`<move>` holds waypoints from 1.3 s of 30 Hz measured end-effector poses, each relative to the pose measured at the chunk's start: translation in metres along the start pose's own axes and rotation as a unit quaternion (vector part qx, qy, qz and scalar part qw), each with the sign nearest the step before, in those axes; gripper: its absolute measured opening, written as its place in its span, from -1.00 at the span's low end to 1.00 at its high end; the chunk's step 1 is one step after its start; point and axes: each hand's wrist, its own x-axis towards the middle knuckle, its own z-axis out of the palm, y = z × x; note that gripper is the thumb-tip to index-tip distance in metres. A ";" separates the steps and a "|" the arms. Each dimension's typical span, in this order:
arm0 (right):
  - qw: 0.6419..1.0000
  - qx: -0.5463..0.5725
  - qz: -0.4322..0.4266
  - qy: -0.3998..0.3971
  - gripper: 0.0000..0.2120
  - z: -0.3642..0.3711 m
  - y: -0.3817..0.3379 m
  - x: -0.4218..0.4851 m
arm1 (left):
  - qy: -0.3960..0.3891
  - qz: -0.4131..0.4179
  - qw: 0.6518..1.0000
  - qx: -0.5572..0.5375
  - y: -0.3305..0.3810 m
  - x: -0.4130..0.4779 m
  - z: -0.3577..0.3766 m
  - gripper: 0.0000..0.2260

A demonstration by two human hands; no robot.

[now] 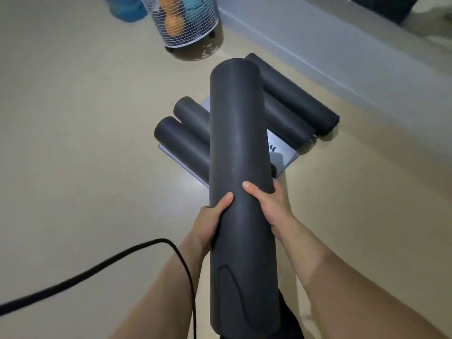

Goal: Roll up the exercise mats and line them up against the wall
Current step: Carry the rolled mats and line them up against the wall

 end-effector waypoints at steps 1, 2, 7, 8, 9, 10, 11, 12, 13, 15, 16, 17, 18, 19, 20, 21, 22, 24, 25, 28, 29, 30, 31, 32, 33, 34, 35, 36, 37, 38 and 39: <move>1.000 0.007 -0.008 0.025 -0.48 -0.025 -0.010 -0.003 | -0.021 0.000 1.000 0.008 0.006 0.002 0.026 -0.38; 0.998 0.017 -0.015 0.054 -0.52 -0.054 -0.017 -0.009 | -0.046 -0.002 0.999 0.024 0.010 0.003 0.053 -0.40; 0.984 0.073 -0.027 0.162 -0.57 -0.191 -0.036 -0.040 | -0.141 -0.007 0.981 0.130 0.014 0.009 0.189 -0.38; 0.979 0.087 -0.027 0.183 -0.55 -0.218 -0.035 -0.045 | -0.158 -0.008 0.975 0.158 0.011 0.012 0.215 -0.37; 0.974 0.103 -0.026 0.201 -0.54 -0.245 -0.032 -0.050 | -0.172 -0.008 0.968 0.184 0.008 0.017 0.241 -0.35; 0.969 0.118 -0.026 0.217 -0.54 -0.272 -0.029 -0.055 | -0.184 -0.008 0.960 0.210 0.004 0.021 0.267 -0.32; 0.963 0.134 -0.026 0.231 -0.54 -0.299 -0.025 -0.060 | -0.195 -0.009 0.952 0.235 -0.001 0.024 0.293 -0.27; 0.957 0.151 -0.028 0.244 -0.55 -0.327 -0.020 -0.066 | -0.208 -0.010 0.942 0.263 -0.008 0.027 0.321 -0.23; 0.952 0.167 -0.031 0.254 -0.56 -0.354 -0.015 -0.072 | -0.223 -0.012 0.931 0.289 -0.015 0.028 0.349 -0.21; 0.940 0.198 -0.039 0.275 -0.61 -0.410 0.000 -0.083 | -0.251 -0.019 0.911 0.327 -0.032 0.029 0.406 -0.25; 0.933 0.215 -0.040 0.286 -0.61 -0.438 0.008 -0.088 | -0.257 -0.021 0.903 0.343 -0.042 0.029 0.435 -0.27; 0.926 0.231 -0.038 0.295 -0.57 -0.467 0.018 -0.092 | -0.261 -0.023 0.897 0.356 -0.054 0.030 0.465 -0.29; 0.922 0.242 -0.036 0.301 -0.50 -0.496 0.028 -0.096 | -0.269 -0.025 0.890 0.367 -0.067 0.031 0.494 -0.30; 0.917 0.251 -0.029 0.310 -0.42 -0.527 0.040 -0.100 | -0.278 -0.031 0.882 0.380 -0.082 0.033 0.525 -0.30; 0.911 0.260 -0.022 0.319 -0.35 -0.558 0.051 -0.102 | -0.287 -0.039 0.873 0.393 -0.097 0.036 0.556 -0.31; 0.905 0.271 -0.017 0.328 -0.32 -0.590 0.062 -0.105 | -0.294 -0.046 0.866 0.402 -0.113 0.040 0.588 -0.31; 0.899 0.280 -0.012 0.336 -0.33 -0.623 0.075 -0.106 | -0.298 -0.053 0.860 0.410 -0.130 0.042 0.619 -0.30; 0.891 0.293 0.000 0.348 -0.40 -0.683 0.099 -0.112 | -0.300 -0.065 0.850 0.429 -0.165 0.048 0.677 -0.28; 0.888 0.296 0.004 0.351 -0.41 -0.712 0.110 -0.115 | -0.304 -0.070 0.844 0.436 -0.183 0.052 0.705 -0.27; 0.875 0.305 0.013 0.376 -0.40 -0.791 0.146 -0.119 | -0.323 -0.085 0.831 0.445 -0.236 0.065 0.779 -0.31; 0.870 0.308 0.017 0.384 -0.41 -0.815 0.156 -0.118 | -0.328 -0.092 0.825 0.451 -0.253 0.073 0.801 -0.33; 0.867 0.309 0.024 0.389 -0.42 -0.837 0.166 -0.116 | -0.331 -0.097 0.820 0.457 -0.268 0.080 0.822 -0.34; 0.863 0.312 0.031 0.396 -0.43 -0.858 0.175 -0.114 | -0.335 -0.100 0.817 0.459 -0.282 0.088 0.842 -0.33; 0.858 0.317 0.033 0.402 -0.44 -0.878 0.184 -0.111 | -0.336 -0.100 0.817 0.458 -0.295 0.096 0.861 -0.27; 0.855 0.323 0.036 0.405 -0.43 -0.897 0.192 -0.108 | -0.331 -0.100 0.817 0.462 -0.309 0.107 0.879 -0.19; 0.851 0.326 0.044 0.410 -0.43 -0.916 0.201 -0.102 | -0.327 -0.099 0.815 0.468 -0.321 0.116 0.898 -0.15; 0.847 0.328 0.055 0.414 -0.41 -0.934 0.209 -0.098 | -0.328 -0.100 0.811 0.474 -0.333 0.125 0.916 -0.18; 0.841 0.334 0.063 0.421 -0.38 -0.952 0.218 -0.093 | -0.326 -0.104 0.807 0.480 -0.345 0.134 0.935 -0.29; 0.835 0.340 0.065 0.428 -0.34 -0.971 0.228 -0.087 | -0.326 -0.109 0.804 0.486 -0.358 0.144 0.953 -0.42; 0.830 0.342 0.070 0.436 -0.32 -0.990 0.238 -0.079 | -0.323 -0.110 0.802 0.491 -0.371 0.153 0.971 -0.53; 0.827 0.340 0.080 0.441 -0.31 -1.007 0.250 -0.070 | -0.323 -0.109 0.800 0.494 -0.385 0.165 0.986 -0.60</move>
